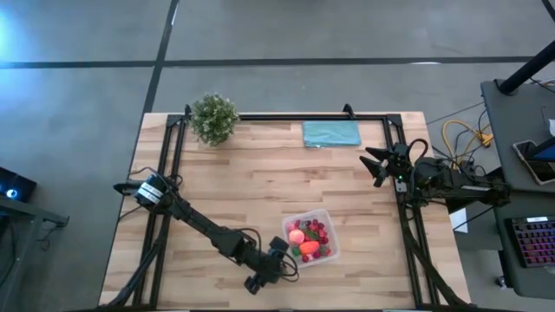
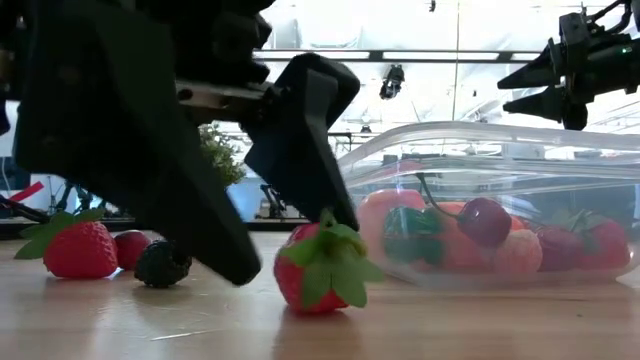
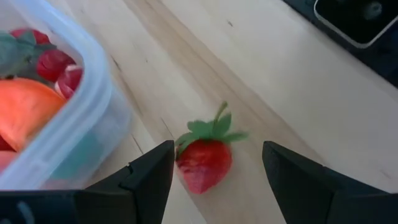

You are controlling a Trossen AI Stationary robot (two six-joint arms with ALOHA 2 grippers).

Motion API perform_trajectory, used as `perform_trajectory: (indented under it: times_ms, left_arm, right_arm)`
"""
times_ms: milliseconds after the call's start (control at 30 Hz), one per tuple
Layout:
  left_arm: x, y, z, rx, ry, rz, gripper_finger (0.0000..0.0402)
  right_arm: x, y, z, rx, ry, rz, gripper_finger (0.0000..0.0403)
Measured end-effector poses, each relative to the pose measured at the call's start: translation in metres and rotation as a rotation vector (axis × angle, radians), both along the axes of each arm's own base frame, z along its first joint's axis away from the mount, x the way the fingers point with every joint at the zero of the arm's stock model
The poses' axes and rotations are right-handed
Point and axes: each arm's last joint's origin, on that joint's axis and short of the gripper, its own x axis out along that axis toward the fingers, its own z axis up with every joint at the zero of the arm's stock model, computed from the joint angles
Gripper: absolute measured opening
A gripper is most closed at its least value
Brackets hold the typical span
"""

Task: Pick and placing Produce into tupperware
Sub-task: Put the red strawberry into the transparent container

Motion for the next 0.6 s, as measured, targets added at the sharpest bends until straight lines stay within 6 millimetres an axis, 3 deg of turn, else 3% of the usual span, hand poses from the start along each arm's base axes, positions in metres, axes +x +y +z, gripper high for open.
perform_trajectory:
  times_ms: [600]
  left_arm:
    - [-0.0012, 0.0019, -0.0029, -0.049, 0.035, 0.067, 0.0229]
  right_arm:
    - [0.0000, 0.0000, 0.0000, 0.000, 0.000, 0.000, 0.0250]
